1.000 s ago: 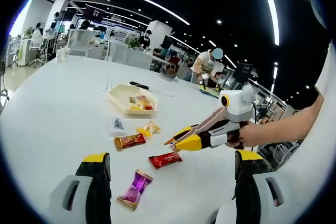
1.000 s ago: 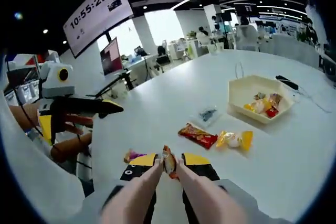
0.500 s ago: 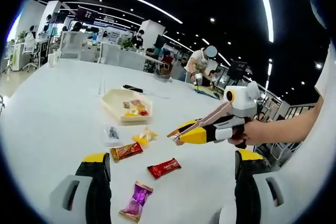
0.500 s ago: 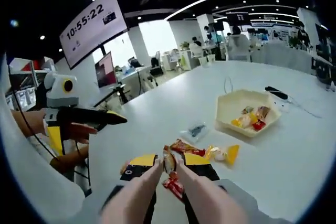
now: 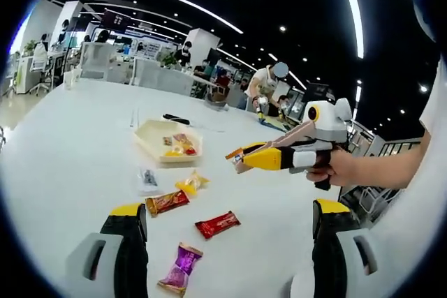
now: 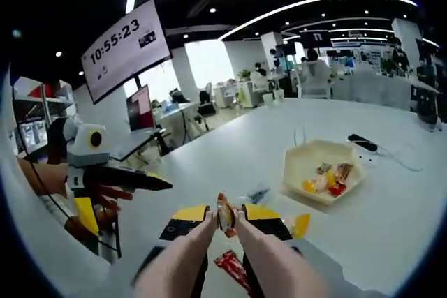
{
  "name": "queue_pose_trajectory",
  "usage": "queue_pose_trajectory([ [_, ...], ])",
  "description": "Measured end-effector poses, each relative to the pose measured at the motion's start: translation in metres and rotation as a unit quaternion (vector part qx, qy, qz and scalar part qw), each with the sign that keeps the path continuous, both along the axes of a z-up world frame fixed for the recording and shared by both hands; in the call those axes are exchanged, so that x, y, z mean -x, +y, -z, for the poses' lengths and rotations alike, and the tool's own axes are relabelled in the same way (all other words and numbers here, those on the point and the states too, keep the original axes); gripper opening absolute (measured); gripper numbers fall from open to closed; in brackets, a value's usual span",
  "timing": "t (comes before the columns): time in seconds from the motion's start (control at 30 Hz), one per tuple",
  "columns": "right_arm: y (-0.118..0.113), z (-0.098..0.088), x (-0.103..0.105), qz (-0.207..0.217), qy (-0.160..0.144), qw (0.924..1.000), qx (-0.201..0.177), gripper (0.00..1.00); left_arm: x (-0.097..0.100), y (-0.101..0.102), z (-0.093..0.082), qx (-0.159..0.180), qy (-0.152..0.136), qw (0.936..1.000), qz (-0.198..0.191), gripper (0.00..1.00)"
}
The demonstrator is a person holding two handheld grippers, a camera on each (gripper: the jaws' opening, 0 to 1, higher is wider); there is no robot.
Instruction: Place the target food into the container with the food tongs after gripping and lifting it, then release it inside without dropping or visibly crushing the food.
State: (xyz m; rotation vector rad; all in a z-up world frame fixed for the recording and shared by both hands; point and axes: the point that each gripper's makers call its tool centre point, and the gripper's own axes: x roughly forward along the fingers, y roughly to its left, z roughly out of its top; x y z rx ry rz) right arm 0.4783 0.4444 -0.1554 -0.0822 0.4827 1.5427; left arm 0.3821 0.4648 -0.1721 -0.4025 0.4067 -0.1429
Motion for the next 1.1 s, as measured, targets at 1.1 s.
queue_pose_trajectory([
  [1.1,0.006,-0.039,-0.026,0.018,-0.025,0.9994,-0.013,0.17,-0.016,0.012,-0.02,0.005,-0.044,0.9987,-0.025,0.99],
])
